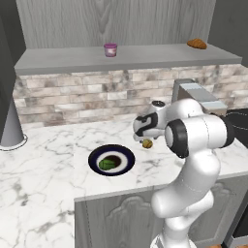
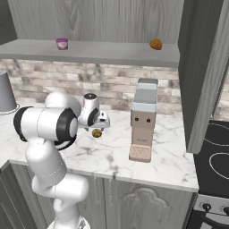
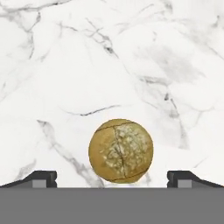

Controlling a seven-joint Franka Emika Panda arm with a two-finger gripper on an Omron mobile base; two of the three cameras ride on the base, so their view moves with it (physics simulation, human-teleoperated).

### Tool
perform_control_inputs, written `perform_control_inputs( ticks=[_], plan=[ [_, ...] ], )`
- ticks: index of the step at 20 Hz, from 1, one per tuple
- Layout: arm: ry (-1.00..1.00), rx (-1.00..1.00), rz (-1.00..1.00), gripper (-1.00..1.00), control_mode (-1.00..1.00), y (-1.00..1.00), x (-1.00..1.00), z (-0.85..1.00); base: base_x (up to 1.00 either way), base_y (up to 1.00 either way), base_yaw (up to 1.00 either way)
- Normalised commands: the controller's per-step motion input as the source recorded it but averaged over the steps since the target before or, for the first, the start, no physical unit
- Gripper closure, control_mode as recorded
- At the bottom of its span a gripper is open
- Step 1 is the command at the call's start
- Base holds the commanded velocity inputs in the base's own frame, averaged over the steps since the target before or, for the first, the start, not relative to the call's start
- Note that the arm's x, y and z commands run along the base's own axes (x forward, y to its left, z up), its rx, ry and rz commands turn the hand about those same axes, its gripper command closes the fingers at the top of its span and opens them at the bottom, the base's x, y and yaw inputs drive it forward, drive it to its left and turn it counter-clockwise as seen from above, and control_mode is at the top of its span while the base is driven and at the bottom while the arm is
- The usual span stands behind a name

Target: Pick the avocado and bread from the counter and place them on the plate. Then pick the jam from the cabinet and place it next to the plate. Lastly close the cabinet door.

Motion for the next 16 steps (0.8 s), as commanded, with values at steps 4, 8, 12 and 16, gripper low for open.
perform_control_inputs(
  ticks=[4,8,12,16],
  plan=[
    [0.0,0.0,0.02,-1.0,-1.0,0.0,0.23,-0.13,0.0,0.0,0.0],
    [0.01,0.0,0.02,-1.0,-1.0,0.0,0.04,-0.24,0.0,0.0,0.0],
    [0.03,0.0,0.01,-1.0,-1.0,0.0,0.0,-0.32,0.0,0.0,0.0],
    [0.02,0.0,0.0,-1.0,-1.0,0.0,0.0,-0.35,0.0,0.0,0.0]
  ],
)
